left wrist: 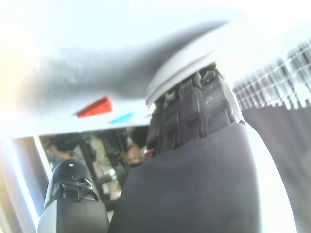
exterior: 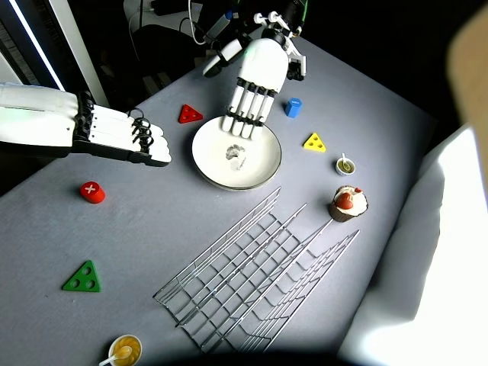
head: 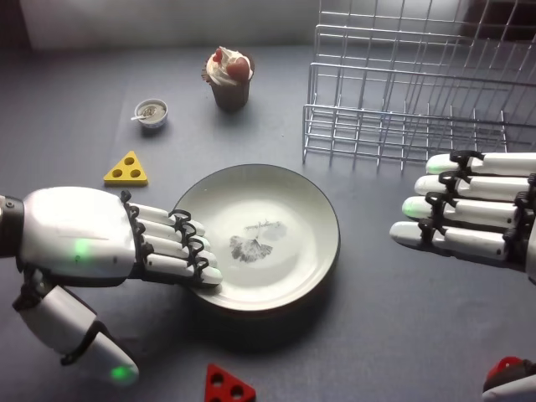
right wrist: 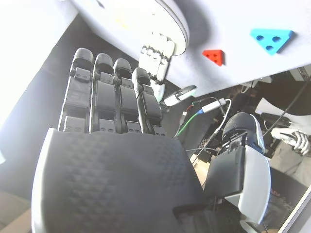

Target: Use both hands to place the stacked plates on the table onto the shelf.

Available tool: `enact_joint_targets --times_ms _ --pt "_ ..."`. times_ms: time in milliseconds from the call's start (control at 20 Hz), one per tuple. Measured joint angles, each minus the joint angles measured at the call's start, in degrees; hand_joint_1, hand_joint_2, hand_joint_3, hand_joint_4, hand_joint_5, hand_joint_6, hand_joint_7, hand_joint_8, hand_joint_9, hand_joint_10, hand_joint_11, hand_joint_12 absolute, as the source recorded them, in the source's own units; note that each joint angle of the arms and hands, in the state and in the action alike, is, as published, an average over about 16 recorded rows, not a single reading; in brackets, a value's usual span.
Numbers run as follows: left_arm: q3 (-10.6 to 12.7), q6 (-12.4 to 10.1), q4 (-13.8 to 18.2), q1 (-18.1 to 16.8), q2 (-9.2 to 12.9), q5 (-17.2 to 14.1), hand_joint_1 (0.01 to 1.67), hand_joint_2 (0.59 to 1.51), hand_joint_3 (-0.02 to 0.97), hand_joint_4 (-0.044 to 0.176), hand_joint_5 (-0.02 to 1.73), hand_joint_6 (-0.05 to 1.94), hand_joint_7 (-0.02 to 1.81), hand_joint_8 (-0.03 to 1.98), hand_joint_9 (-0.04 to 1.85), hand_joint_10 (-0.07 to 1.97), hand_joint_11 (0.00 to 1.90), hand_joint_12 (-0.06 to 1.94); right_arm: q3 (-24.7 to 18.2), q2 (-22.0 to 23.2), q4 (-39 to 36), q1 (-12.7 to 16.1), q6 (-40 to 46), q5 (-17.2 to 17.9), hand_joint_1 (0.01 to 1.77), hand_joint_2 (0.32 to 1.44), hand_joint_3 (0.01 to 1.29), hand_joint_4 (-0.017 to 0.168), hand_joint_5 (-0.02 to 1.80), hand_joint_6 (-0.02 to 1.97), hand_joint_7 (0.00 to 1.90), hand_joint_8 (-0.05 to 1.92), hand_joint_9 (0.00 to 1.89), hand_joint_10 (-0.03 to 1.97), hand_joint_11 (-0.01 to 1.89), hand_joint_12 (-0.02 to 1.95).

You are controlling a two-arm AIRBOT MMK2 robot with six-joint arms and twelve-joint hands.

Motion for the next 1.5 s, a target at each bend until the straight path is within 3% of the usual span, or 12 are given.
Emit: enact_joint_targets --times_ms 400,1050,1500 --pt "0.42 0.1 -0.65 0.77 -0.62 0.65 0.03 1.006 0.013 0.0 0.13 0.0 0.15 -0.01 0.14 0.0 0.11 0.0 0.93 -1.01 0.6 0.76 -0.05 -1.25 0.02 0.92 0.02 0.007 0.15 0.02 0.17 0.01 0.18 0.0 0.16 0.02" --pt "-4.46 0.03 -2.57 -0.35 -2.2 4.35 0.03 1.007 0.012 -0.002 0.12 -0.02 0.13 -0.01 0.13 -0.01 0.13 0.01 2.2 -2.69 0.89 2.98 -2.14 -1.79 0.02 0.92 0.02 0.007 0.13 0.02 0.18 0.01 0.19 0.0 0.17 0.02" --pt "-5.87 -0.02 -3.93 -2.28 -4.7 6.78 0.03 1.016 0.012 -0.003 0.12 -0.02 0.13 -0.01 0.14 -0.01 0.16 0.01 3.51 -7.81 2.65 5.87 -10.64 -3.02 0.07 0.91 0.02 0.006 0.14 0.02 0.19 0.01 0.21 0.0 0.19 0.02"
